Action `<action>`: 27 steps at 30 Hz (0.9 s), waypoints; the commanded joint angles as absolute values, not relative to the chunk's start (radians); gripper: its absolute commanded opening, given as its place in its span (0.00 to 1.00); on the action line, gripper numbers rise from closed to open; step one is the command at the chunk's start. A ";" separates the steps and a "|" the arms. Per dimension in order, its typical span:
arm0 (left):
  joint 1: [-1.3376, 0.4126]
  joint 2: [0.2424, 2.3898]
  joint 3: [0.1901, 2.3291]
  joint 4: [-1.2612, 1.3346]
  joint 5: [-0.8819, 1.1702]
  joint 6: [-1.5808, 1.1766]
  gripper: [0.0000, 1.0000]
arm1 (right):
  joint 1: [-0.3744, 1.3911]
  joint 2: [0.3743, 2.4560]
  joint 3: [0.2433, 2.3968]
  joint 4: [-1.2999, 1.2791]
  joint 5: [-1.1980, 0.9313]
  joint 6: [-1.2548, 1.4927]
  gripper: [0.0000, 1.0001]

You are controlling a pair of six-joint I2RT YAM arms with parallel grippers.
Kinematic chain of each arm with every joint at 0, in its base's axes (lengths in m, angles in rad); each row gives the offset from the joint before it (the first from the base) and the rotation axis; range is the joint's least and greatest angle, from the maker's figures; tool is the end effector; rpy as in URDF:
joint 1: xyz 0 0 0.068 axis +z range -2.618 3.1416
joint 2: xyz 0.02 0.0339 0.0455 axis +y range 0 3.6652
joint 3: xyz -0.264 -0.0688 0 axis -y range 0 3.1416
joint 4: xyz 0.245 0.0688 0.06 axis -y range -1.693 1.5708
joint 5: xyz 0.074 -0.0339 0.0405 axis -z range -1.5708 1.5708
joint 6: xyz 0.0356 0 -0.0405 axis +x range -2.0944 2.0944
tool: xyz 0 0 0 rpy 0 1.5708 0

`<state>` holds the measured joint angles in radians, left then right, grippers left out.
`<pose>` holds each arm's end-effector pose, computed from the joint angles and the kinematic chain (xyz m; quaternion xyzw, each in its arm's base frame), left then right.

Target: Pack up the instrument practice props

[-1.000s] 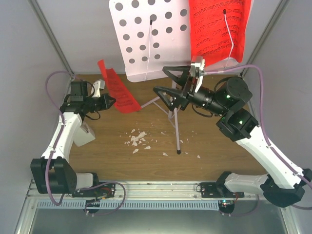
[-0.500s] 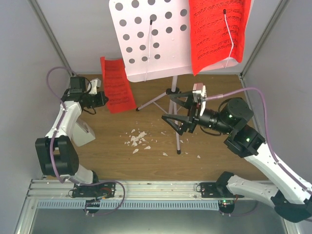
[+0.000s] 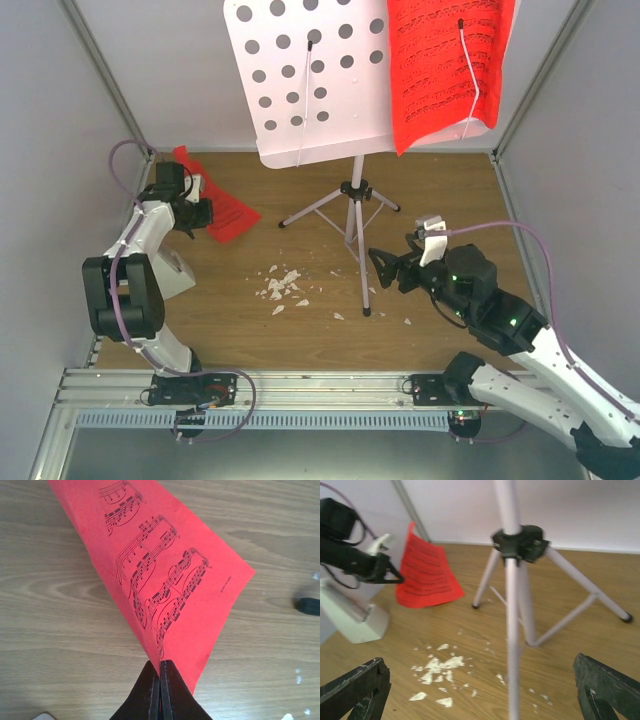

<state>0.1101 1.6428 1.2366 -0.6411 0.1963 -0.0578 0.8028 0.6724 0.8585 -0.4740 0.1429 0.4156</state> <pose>0.3409 0.0307 0.2408 -0.0553 0.9600 -0.0879 0.2599 0.1064 0.1028 0.3512 -0.1118 0.7925 0.2946 0.5222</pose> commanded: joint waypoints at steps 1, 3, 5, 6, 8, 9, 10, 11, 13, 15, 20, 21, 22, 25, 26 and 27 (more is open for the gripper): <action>0.125 1.669 1.239 -0.625 0.112 -0.031 0.00 | 0.801 0.659 0.844 -0.524 0.333 0.456 1.00; 0.126 1.674 1.236 -0.621 0.117 -0.029 0.00 | 0.801 0.666 0.844 -0.518 0.344 0.459 1.00; 0.126 1.677 1.239 -0.623 0.110 -0.029 0.00 | 0.802 0.670 0.840 -0.510 0.353 0.465 1.00; 0.126 1.678 1.240 -0.625 0.100 -0.028 0.00 | 0.800 0.672 0.838 -0.506 0.355 0.468 1.00; 0.129 1.675 1.242 -0.629 0.080 -0.030 0.00 | 0.801 0.673 0.832 -0.505 0.359 0.472 1.00; 0.133 1.672 1.243 -0.629 0.080 -0.032 0.01 | 0.801 0.671 0.829 -0.509 0.365 0.477 1.00; 0.137 1.668 1.241 -0.628 0.083 -0.036 0.02 | 0.801 0.669 0.827 -0.516 0.374 0.483 1.00; 0.142 1.664 1.240 -0.626 0.086 -0.039 0.04 | 0.801 0.665 0.826 -0.522 0.380 0.492 1.00; 0.152 1.658 1.239 -0.627 0.089 -0.041 0.08 | 0.801 0.654 0.822 -0.533 0.392 0.508 1.00; 0.163 1.653 1.241 -0.628 0.084 -0.043 0.13 | 0.801 0.639 0.819 -0.537 0.398 0.520 1.00; 0.179 1.608 1.268 -0.632 0.128 -0.057 0.27 | 0.801 0.602 0.816 -0.557 0.408 0.530 0.99; 0.179 1.591 1.282 -0.639 0.144 -0.062 0.33 | 0.800 0.595 0.816 -0.564 0.407 0.533 1.00; 0.179 1.570 1.298 -0.643 0.160 -0.068 0.40 | 0.801 0.588 0.818 -0.571 0.403 0.535 1.00; 0.179 1.477 1.338 -0.651 0.197 -0.092 0.74 | 0.801 0.581 0.822 -0.587 0.394 0.535 1.00; 0.179 1.443 1.349 -0.650 0.225 -0.101 0.80 | 0.801 0.582 0.823 -0.591 0.389 0.533 1.00; 0.179 1.411 1.360 -0.647 0.251 -0.112 0.83 | 0.801 0.584 0.825 -0.593 0.384 0.529 1.00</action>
